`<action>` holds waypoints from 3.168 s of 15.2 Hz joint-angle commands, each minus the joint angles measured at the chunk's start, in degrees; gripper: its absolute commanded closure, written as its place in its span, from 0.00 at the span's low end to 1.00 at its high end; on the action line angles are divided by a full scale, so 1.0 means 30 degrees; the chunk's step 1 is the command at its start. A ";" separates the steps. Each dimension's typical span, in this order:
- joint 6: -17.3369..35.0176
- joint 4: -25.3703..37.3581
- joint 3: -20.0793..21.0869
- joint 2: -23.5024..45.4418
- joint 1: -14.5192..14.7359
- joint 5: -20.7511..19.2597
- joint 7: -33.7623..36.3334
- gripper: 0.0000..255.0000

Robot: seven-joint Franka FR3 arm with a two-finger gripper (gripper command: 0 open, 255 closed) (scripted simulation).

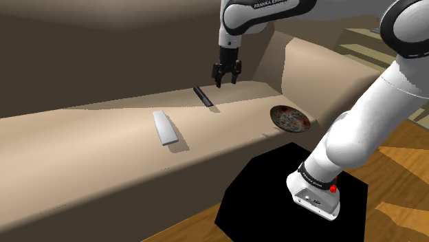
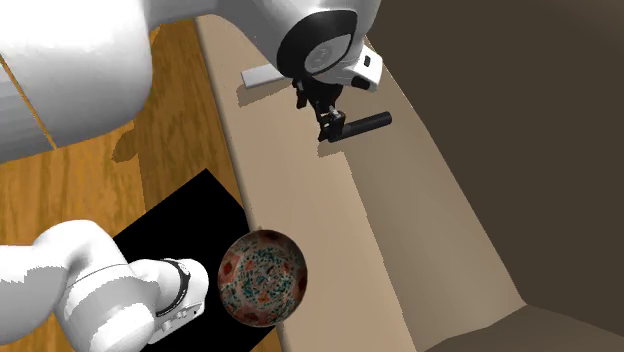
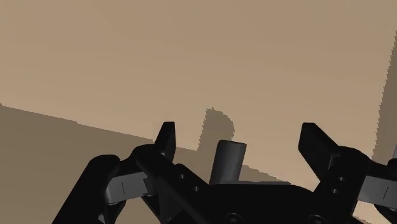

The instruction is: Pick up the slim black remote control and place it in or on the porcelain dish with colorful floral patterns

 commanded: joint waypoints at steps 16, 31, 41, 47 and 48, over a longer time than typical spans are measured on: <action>0.0759 0.9392 -0.0494 1.1090 -0.0512 0.0834 0.2342 0.00; 0.1868 0.8446 -0.0464 1.1253 -0.0460 0.0881 0.2291 1.00; 0.1257 0.8729 -0.0474 1.0920 -0.0453 0.0852 0.2359 1.00; -0.0001 0.9416 -0.0492 1.0345 -0.0460 0.0799 0.2479 1.00; -0.0215 0.9547 -0.0494 1.0260 -0.0461 0.0790 0.2499 1.00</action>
